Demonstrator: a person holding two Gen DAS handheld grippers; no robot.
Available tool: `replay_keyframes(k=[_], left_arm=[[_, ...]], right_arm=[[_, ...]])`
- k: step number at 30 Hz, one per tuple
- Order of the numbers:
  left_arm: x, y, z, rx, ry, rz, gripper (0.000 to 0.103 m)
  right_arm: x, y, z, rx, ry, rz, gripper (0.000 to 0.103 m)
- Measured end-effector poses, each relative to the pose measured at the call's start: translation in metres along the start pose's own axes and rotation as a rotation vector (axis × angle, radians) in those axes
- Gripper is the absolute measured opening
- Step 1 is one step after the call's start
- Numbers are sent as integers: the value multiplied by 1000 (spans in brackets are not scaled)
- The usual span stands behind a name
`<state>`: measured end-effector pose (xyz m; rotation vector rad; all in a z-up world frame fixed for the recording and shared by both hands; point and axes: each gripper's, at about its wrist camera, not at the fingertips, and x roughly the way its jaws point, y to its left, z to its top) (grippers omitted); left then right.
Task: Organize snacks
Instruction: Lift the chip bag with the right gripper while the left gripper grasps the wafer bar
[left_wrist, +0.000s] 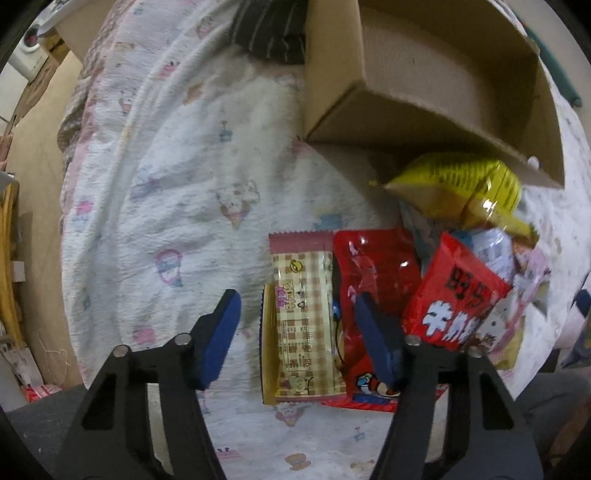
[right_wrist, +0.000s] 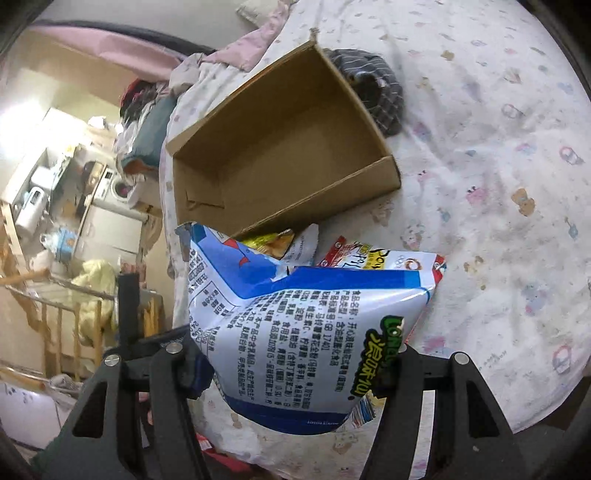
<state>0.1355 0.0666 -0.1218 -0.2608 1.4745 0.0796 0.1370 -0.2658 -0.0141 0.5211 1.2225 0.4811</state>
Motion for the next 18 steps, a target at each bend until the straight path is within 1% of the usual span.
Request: replay_keyframes(k=[1, 3, 4, 5, 6, 8, 13, 18], left_arm=[[2, 0, -1, 5, 3, 3, 59], [3, -3, -2, 18, -5, -2, 50], [2, -5, -4, 23, -10, -2, 39], [0, -6, -5, 31, -25, 17, 28], [-3, -6, -6, 31, -39, 21, 24], [-4, -13, -11, 26, -43, 4, 24], [-16, -18, -17, 58, -83, 33, 24], [-39, -21, -27, 68, -153, 59, 24]], right_arm=[[-1, -2, -1, 7, 0, 1, 64], [1, -5, -2, 17, 4, -5, 64], [1, -5, -2, 21, 3, -9, 64], [0, -6, -2, 24, 1, -12, 64], [-1, -5, -3, 25, -1, -10, 64], [-4, -4, -4, 20, -8, -8, 64], [-5, -4, -4, 14, -10, -5, 64], [-5, -4, -5, 2, -13, -13, 64]])
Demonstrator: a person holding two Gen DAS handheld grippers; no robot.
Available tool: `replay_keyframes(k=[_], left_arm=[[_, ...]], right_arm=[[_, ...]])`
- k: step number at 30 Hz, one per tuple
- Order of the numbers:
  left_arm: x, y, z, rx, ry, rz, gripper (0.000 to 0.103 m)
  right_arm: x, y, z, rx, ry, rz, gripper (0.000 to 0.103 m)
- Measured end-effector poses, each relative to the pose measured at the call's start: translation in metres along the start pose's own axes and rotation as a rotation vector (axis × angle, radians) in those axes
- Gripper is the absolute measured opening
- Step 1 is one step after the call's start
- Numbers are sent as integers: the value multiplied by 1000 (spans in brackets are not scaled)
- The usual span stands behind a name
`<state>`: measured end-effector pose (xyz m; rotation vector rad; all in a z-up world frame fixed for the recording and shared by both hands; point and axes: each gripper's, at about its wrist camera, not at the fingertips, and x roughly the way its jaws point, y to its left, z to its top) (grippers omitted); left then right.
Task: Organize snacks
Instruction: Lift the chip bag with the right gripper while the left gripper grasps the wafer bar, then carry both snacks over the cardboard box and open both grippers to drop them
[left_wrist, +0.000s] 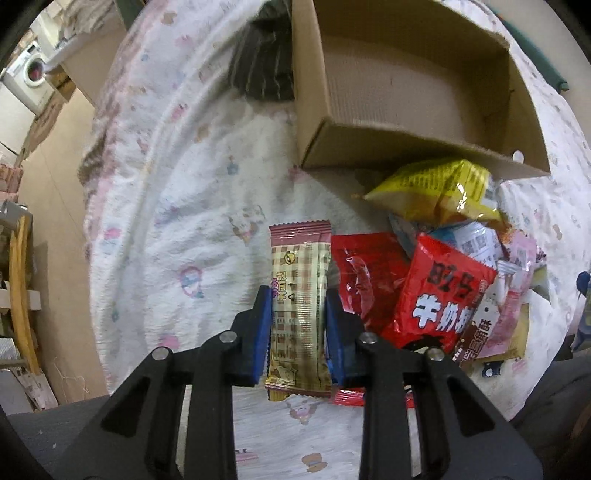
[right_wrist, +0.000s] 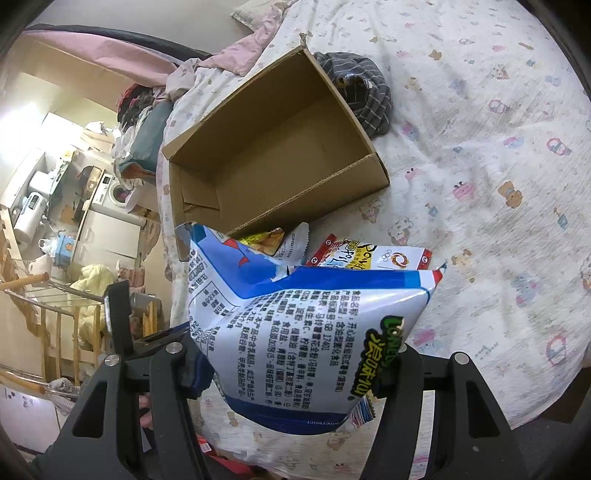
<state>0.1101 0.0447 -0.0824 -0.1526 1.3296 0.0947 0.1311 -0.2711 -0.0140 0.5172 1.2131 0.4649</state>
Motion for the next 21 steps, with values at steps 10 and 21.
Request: replay_keyframes(k=[10, 21], left_arm=[[-40, -1, -5, -48, -91, 29, 24], [-72, 9, 26, -86, -196, -108, 24]], right_arm=[[5, 9, -4, -51, 21, -27, 64], [7, 15, -3, -63, 14, -26, 64]])
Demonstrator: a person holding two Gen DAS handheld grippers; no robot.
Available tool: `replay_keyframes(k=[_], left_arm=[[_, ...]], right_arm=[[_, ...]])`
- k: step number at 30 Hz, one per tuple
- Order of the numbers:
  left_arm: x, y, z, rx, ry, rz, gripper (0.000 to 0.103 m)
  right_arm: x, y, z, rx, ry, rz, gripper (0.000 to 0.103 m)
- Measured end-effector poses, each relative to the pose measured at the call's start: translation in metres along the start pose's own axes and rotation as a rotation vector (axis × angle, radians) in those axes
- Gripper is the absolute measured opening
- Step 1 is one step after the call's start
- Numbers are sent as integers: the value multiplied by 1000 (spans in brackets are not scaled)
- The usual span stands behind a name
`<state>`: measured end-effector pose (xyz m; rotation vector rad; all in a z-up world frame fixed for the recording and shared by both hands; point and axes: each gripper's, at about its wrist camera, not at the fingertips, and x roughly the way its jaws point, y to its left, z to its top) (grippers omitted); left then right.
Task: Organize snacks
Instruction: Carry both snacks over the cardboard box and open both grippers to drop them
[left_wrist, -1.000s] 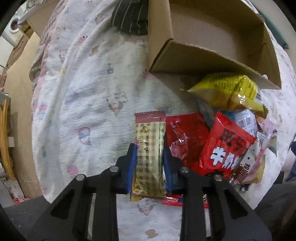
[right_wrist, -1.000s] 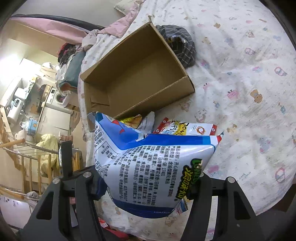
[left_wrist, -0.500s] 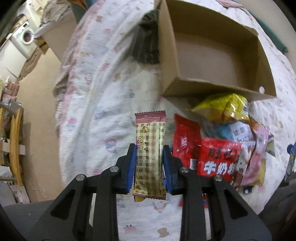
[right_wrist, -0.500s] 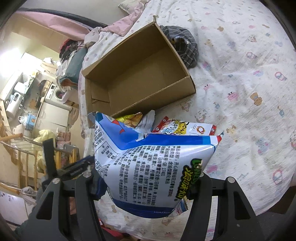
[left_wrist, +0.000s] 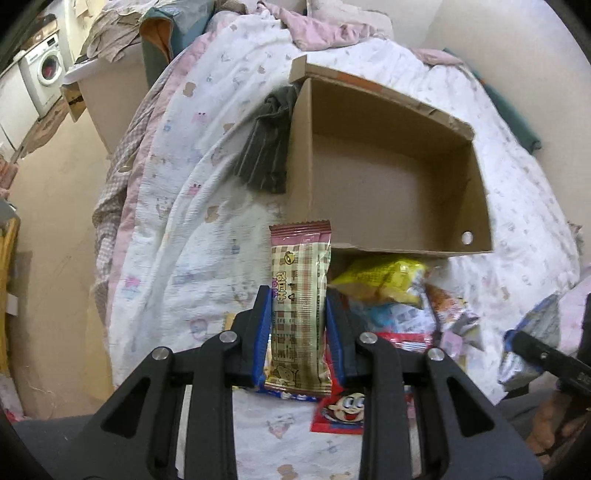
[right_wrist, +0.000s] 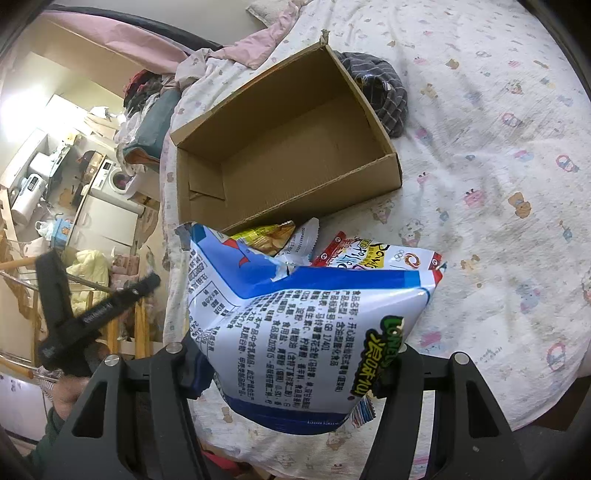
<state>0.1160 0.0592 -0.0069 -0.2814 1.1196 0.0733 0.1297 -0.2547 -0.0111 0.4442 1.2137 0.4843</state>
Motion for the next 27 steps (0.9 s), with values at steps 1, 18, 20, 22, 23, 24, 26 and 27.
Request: replay_keyframes(k=[1, 18, 20, 22, 23, 24, 26, 27], left_arm=[[3, 1, 1, -2, 7, 5, 24], [-7, -55, 64, 139, -114, 67, 24], [-1, -62, 73, 152, -118, 72, 24], [7, -69, 82, 176, -127, 74, 24], [11, -72, 85, 186, -129, 79, 24], [17, -74, 89, 192, -129, 85, 24], [32, -77, 96, 197, -117, 90, 24], [36, -78, 97, 196, -113, 91, 24]], right_arm=[[0, 0, 0, 0, 1, -2, 64], [1, 24, 55, -42, -43, 15, 64], [3, 32, 77, -70, -77, 8, 64], [7, 36, 92, -88, -97, -10, 64], [10, 38, 101, -95, -110, -18, 64], [14, 40, 111, -111, -130, -19, 64], [22, 40, 124, -124, -161, -46, 64], [26, 38, 129, -127, -170, -54, 64]])
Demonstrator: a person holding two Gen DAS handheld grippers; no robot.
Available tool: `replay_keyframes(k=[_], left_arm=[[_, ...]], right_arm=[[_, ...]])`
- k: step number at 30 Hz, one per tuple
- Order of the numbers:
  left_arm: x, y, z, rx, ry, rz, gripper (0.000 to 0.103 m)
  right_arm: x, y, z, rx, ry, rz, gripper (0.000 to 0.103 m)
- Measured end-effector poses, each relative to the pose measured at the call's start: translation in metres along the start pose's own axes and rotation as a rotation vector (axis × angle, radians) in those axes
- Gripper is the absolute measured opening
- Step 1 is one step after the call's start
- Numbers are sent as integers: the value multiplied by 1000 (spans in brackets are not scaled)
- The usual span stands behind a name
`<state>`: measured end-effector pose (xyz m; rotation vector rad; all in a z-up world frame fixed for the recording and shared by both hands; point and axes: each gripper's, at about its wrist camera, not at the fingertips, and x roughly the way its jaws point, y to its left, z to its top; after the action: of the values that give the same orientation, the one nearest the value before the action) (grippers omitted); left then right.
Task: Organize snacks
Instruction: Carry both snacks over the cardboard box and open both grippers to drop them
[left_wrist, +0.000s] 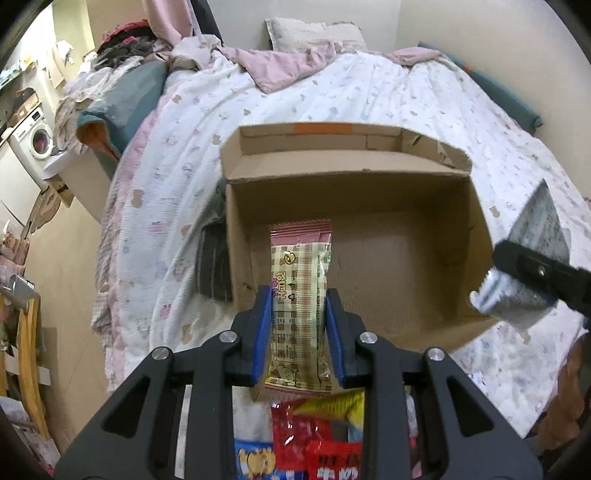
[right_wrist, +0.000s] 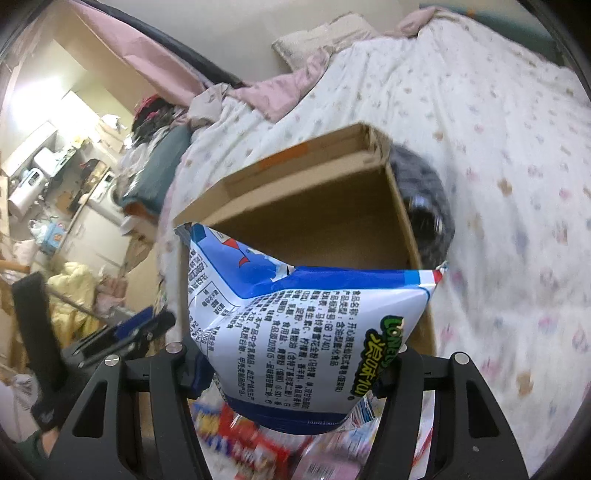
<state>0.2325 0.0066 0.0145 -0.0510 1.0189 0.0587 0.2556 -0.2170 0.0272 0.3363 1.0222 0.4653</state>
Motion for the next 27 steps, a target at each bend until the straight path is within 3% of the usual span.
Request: replay_keyframes(k=[5, 11, 20, 22, 23, 24, 25, 26, 27], left_arm=[[33, 2, -1, -43, 56, -31, 24], [53, -1, -10, -32, 111, -26, 25], [49, 1, -8, -31, 98, -16, 25], [46, -1, -7, -22, 89, -13, 25], [44, -2, -8, -19, 87, -10, 25], [42, -2, -7, -21, 89, -16, 26], [40, -2, -7, -28, 92, -36, 36], [38, -3, -6, -31, 93, -50, 53], [35, -4, -6, -27, 84, -54, 61]], right_arm=[[36, -15, 9, -20, 29, -13, 64], [59, -25, 5, 7, 85, 40, 65], [63, -22, 6, -7, 73, -14, 69], [61, -21, 8, -10, 57, -15, 76], [60, -22, 9, -6, 50, -21, 92], [59, -24, 9, 3, 40, -21, 103], [55, -26, 10, 20, 19, -20, 103], [53, -28, 11, 33, 8, -14, 103], [51, -31, 12, 50, 9, -2, 103]])
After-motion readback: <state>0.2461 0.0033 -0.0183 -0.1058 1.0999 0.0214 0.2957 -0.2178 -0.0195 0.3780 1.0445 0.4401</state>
